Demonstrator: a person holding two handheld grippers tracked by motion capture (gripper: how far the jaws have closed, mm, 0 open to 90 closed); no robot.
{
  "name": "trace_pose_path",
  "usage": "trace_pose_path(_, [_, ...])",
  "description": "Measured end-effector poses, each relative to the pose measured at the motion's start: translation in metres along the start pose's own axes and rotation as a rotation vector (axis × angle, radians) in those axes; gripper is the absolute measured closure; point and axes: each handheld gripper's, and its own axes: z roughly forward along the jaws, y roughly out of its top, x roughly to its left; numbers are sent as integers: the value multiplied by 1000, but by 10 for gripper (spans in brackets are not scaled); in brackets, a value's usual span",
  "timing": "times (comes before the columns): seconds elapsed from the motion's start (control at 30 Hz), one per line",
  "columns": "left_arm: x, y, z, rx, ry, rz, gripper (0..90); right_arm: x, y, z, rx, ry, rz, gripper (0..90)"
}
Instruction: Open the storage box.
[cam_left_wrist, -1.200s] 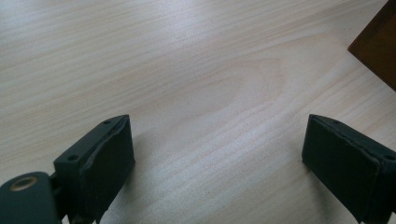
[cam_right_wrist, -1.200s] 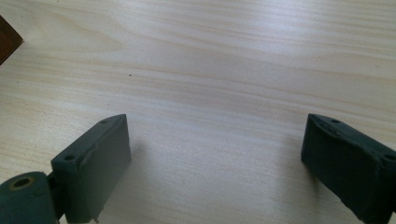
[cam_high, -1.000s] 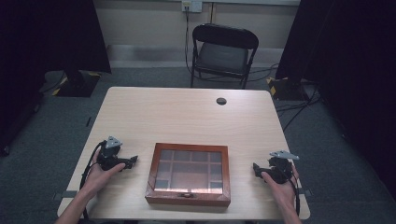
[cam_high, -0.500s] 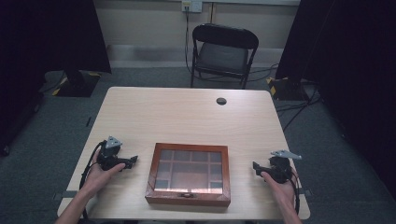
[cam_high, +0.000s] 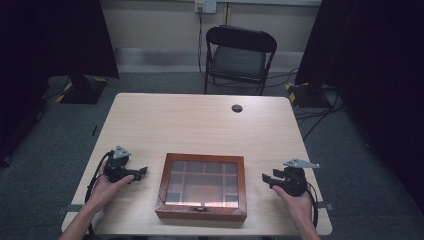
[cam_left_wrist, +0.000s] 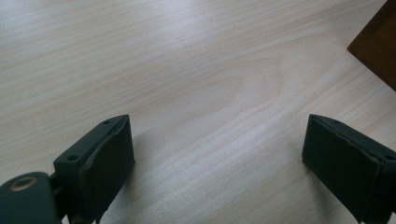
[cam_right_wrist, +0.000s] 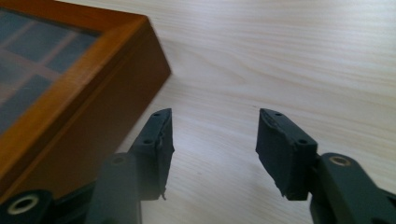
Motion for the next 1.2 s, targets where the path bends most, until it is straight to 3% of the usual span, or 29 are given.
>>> trace_pose_path(0.37, [0, 0, 0, 0, 0, 0, 83, 26, 16, -12, -22, 124, -84, 586])
trace_pose_path(0.5, [0, 0, 0, 0, 0, 1, 83, 36, 24, -13, -25, 194, -106, 626])
trace_pose_path(1.2, [0, 0, 0, -1, 3, 0, 83, 105, 74, 4, -18, 416, -279, 685])
